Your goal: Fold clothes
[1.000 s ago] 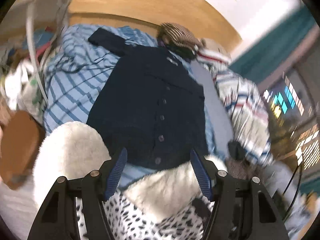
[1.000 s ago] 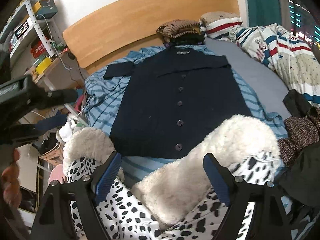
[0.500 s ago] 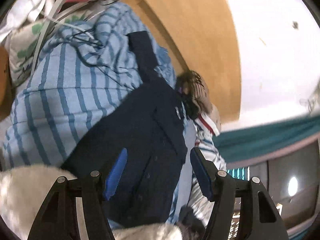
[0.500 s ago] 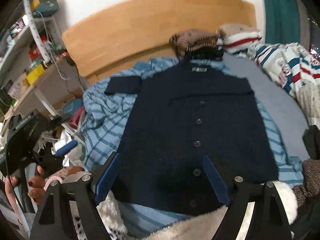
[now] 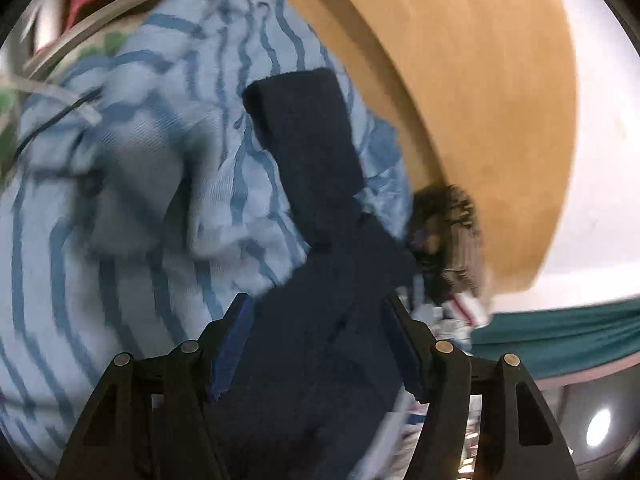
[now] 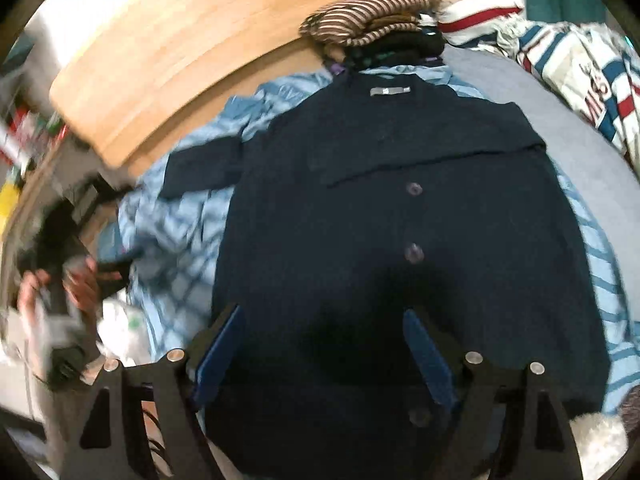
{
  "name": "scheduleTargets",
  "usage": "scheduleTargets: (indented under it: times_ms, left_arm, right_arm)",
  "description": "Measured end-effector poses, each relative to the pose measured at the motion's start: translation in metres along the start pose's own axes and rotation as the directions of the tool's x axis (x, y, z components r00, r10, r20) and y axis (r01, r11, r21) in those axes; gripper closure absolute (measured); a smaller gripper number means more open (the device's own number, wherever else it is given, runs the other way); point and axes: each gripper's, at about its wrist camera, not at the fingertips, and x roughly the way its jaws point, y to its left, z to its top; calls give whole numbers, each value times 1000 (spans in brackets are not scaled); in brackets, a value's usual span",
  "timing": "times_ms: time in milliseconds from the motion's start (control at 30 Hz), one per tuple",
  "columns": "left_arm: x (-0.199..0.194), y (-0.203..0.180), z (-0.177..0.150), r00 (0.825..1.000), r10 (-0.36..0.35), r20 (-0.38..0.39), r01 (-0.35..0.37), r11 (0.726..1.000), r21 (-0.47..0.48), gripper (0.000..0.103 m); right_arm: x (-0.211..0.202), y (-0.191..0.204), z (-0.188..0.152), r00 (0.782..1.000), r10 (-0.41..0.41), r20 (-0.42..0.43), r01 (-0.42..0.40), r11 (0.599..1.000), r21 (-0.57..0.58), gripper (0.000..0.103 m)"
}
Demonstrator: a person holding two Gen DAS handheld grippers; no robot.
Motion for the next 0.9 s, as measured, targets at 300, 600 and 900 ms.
scheduleTargets:
  times_ms: [300, 600, 900]
  left_arm:
    - [45, 22, 74, 976, 46, 213, -11, 987, -163, 37]
    - [78, -1, 87, 951, 142, 273, -168, 983, 71, 93]
    - [70, -96, 19, 913, 124, 389, -306, 838, 451, 99]
  right_arm:
    - [77, 10, 53, 999, 52, 8, -52, 984, 172, 18]
    - [108, 30, 49, 998, 58, -10, -57, 991, 119, 24]
    - [90, -6, 28, 1000, 20, -7, -19, 998, 59, 23]
